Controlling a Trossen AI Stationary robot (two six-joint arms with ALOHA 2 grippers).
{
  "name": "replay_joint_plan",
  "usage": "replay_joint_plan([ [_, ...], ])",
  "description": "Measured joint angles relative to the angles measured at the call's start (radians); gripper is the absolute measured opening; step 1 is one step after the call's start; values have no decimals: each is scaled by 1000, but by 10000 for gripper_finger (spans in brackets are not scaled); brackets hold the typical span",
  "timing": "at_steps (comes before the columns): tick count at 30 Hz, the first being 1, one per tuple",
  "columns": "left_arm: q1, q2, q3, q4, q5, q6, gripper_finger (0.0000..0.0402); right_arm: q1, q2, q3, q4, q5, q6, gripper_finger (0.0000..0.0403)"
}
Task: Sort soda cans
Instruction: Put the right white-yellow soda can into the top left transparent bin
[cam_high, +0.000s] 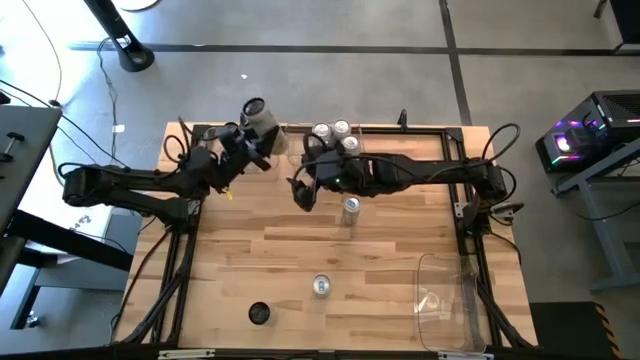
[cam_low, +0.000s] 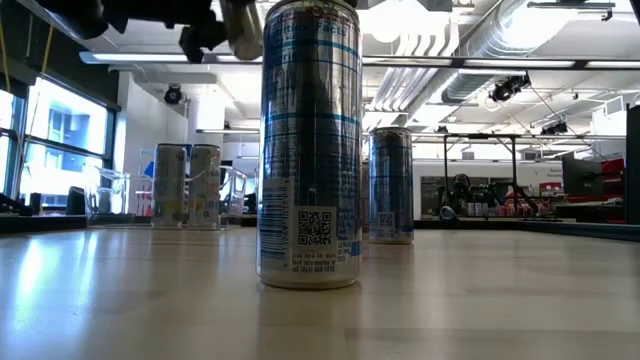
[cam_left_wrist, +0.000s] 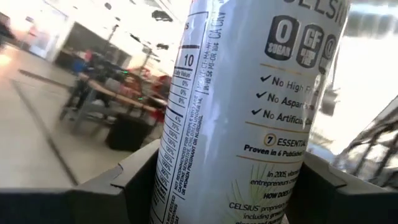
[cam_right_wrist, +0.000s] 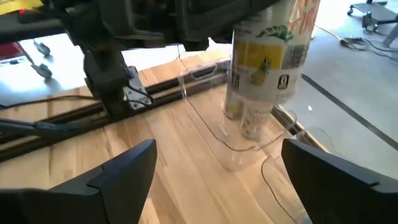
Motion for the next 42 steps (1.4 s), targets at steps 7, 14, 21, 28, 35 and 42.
replay_joint_plan([
  [7,-3,-4,26,-20,340,-145,246,7,0,0,59,-43,-25,341],
  [14,-35,-5,26,-11,368,-157,246,8,-1,1,60,-26,-3,341],
  [21,-70,-5,28,14,403,-152,246,1,0,1,60,-15,6,341],
  [28,-76,1,28,29,486,-162,246,-6,10,0,153,-206,7,341],
  [35,-76,2,28,32,491,-164,246,-6,10,1,150,-217,14,314],
  [42,-76,2,28,22,487,-133,246,-5,15,1,138,-209,4,220],
])
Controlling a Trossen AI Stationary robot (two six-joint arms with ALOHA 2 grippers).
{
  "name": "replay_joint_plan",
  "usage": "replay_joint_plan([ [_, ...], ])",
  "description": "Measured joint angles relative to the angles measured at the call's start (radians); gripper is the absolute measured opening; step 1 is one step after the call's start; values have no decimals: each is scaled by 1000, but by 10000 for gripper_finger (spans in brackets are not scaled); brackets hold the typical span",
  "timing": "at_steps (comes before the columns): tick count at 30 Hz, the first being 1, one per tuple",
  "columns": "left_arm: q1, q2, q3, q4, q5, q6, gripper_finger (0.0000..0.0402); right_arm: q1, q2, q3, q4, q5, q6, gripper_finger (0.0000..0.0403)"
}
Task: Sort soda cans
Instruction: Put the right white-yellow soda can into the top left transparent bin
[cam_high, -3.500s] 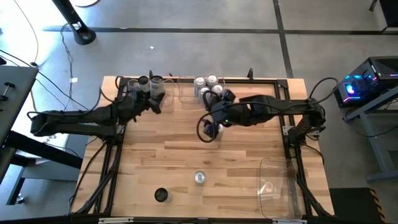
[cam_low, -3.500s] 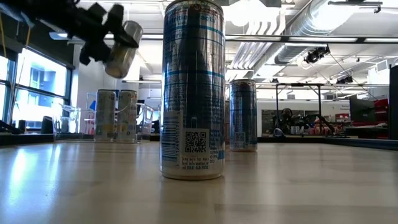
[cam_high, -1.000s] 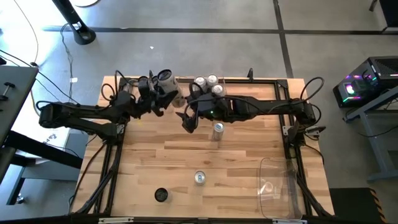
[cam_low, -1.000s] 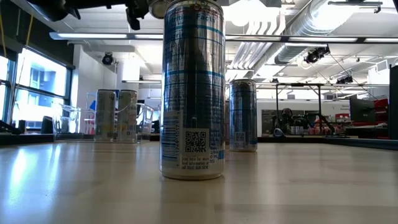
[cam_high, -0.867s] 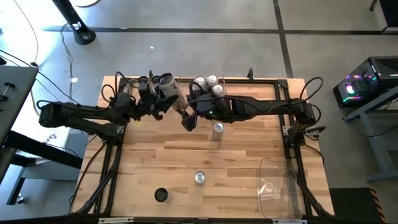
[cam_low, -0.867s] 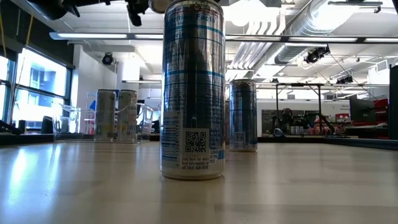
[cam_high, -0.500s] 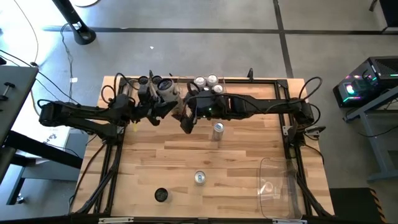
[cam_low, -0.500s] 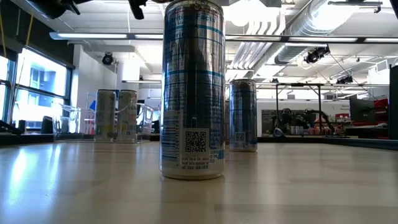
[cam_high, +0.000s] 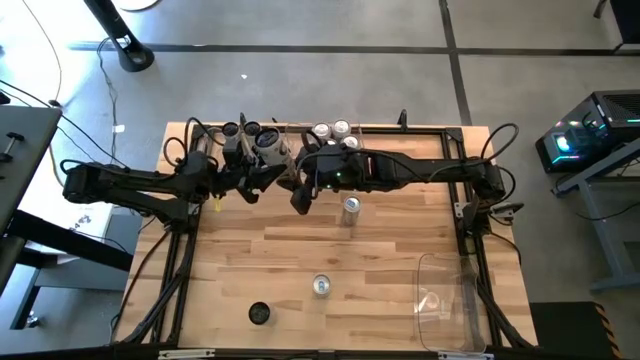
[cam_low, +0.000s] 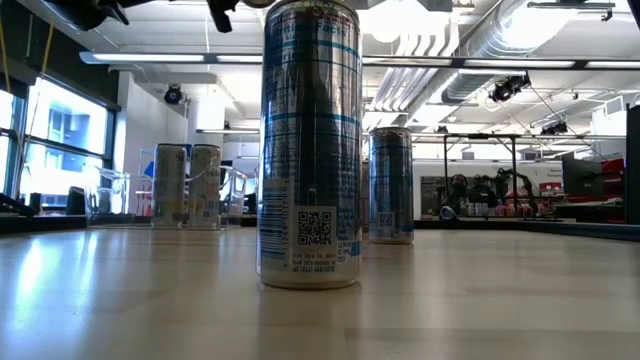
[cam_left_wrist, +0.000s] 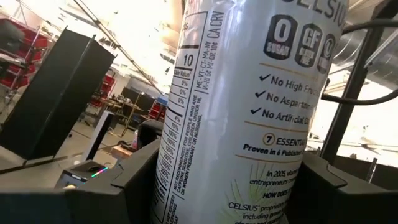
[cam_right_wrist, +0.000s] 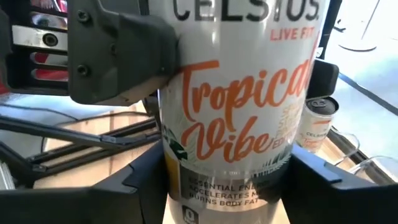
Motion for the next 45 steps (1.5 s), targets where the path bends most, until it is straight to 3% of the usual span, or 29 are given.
replay_joint_plan([
  [7,10,-1,0,-43,65,66,255,-3,-29,0,-90,-22,-64,220],
  [12,24,-6,3,-143,87,10,359,-7,-83,-2,-253,0,-86,220],
  [15,24,-17,8,-227,98,16,387,-7,-120,3,-426,13,-75,220],
  [21,23,-60,159,-662,144,149,389,19,-128,1,-680,-38,-18,220],
  [26,23,-32,293,-918,155,257,389,68,-114,-4,-725,-48,-4,220],
  [34,23,35,339,-938,267,249,389,94,-100,-14,-676,-34,20,220],
  [45,-1,95,339,-899,301,213,386,104,-69,-14,-664,-70,0,220],
])
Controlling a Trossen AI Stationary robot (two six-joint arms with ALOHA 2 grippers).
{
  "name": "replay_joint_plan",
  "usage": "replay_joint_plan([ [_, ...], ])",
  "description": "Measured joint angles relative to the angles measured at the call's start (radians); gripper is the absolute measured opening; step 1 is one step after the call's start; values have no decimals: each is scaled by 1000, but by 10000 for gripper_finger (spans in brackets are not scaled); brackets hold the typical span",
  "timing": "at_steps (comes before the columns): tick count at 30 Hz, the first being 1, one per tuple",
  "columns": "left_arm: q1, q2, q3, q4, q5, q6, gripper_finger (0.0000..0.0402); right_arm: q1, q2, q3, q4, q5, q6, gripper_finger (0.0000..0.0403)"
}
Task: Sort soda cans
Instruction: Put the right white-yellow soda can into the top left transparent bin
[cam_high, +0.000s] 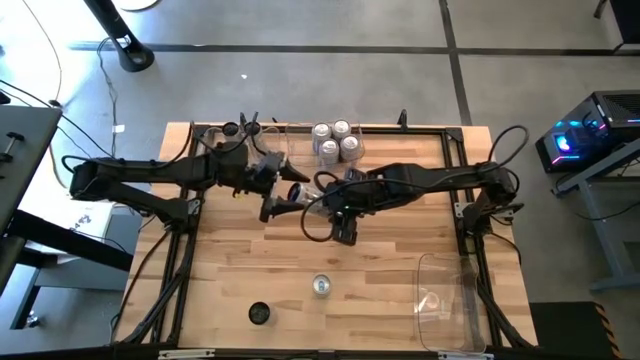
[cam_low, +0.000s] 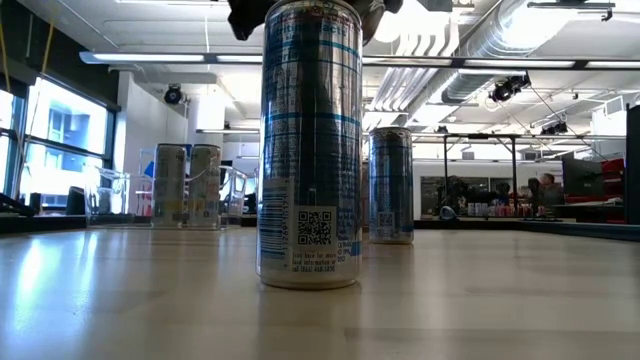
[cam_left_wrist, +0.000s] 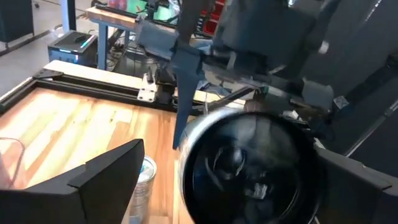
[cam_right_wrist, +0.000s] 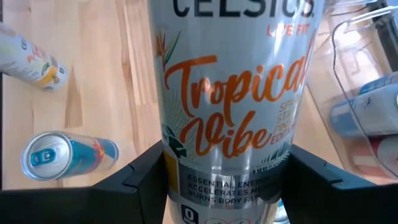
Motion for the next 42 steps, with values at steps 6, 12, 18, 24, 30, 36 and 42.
replay_joint_plan([
  [6,-17,11,0,2,-6,0,322,0,-1,0,0,1,-8,220],
  [12,-18,13,8,19,-18,3,238,-2,-3,1,-5,9,6,220],
  [18,-17,13,17,-3,-13,30,238,-1,-3,1,-4,42,12,220],
  [24,21,-3,22,-73,-18,57,238,13,-20,5,-45,122,7,314],
  [30,96,-64,41,-237,-50,67,238,14,-56,29,-270,162,155,389],
  [36,192,-128,111,-428,-160,113,238,45,-105,32,-436,283,233,390],
  [42,307,-149,224,-737,-304,91,238,49,-142,15,-449,344,294,390],
])
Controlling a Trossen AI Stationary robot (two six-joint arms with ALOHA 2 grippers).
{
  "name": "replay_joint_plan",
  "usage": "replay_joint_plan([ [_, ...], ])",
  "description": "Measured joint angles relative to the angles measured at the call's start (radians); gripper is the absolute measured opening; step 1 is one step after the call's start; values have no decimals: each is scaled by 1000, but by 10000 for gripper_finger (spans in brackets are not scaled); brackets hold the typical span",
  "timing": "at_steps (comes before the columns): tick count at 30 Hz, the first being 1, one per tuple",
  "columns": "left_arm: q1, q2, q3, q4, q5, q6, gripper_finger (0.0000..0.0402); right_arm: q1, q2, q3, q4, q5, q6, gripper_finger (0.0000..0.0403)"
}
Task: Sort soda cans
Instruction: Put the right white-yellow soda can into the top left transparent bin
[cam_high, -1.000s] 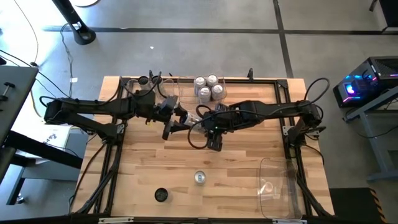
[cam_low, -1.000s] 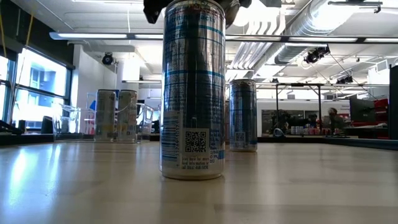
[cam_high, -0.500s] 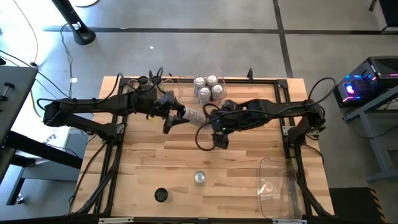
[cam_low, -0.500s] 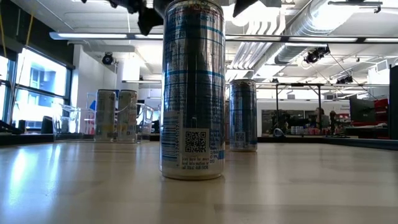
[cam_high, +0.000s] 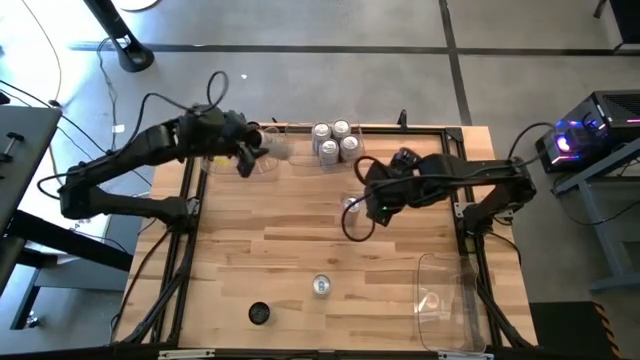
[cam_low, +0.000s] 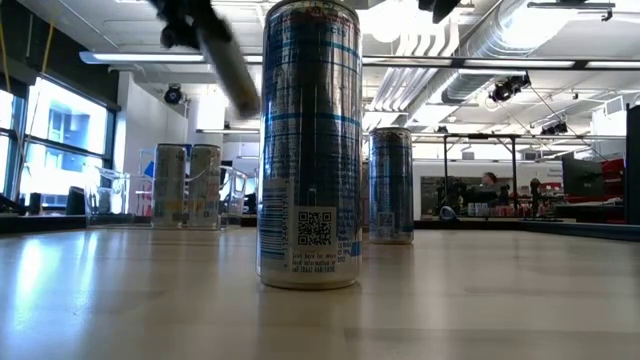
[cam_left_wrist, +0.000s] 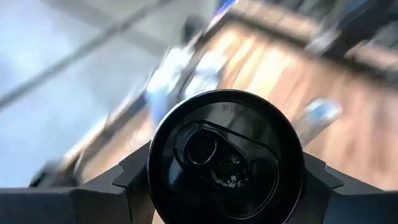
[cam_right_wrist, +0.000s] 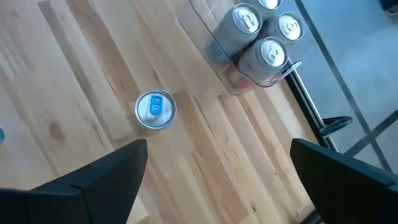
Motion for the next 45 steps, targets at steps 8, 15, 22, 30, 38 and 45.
replay_joint_plan([
  [8,109,4,-63,-199,6,-109,238,2,-30,-89,30,15,34,391],
  [15,139,27,-118,-137,-88,-136,238,31,-71,-242,149,-26,79,391],
  [22,217,115,-170,-81,-99,-135,238,60,-94,-302,209,-33,125,391],
  [30,292,281,-179,-10,-13,-79,238,65,-95,-302,237,-44,127,391],
  [38,295,357,-171,26,-9,-3,245,72,-94,-302,246,-67,141,391],
  [45,295,357,-165,-28,-13,-35,360,72,-94,-302,248,-66,147,391],
])
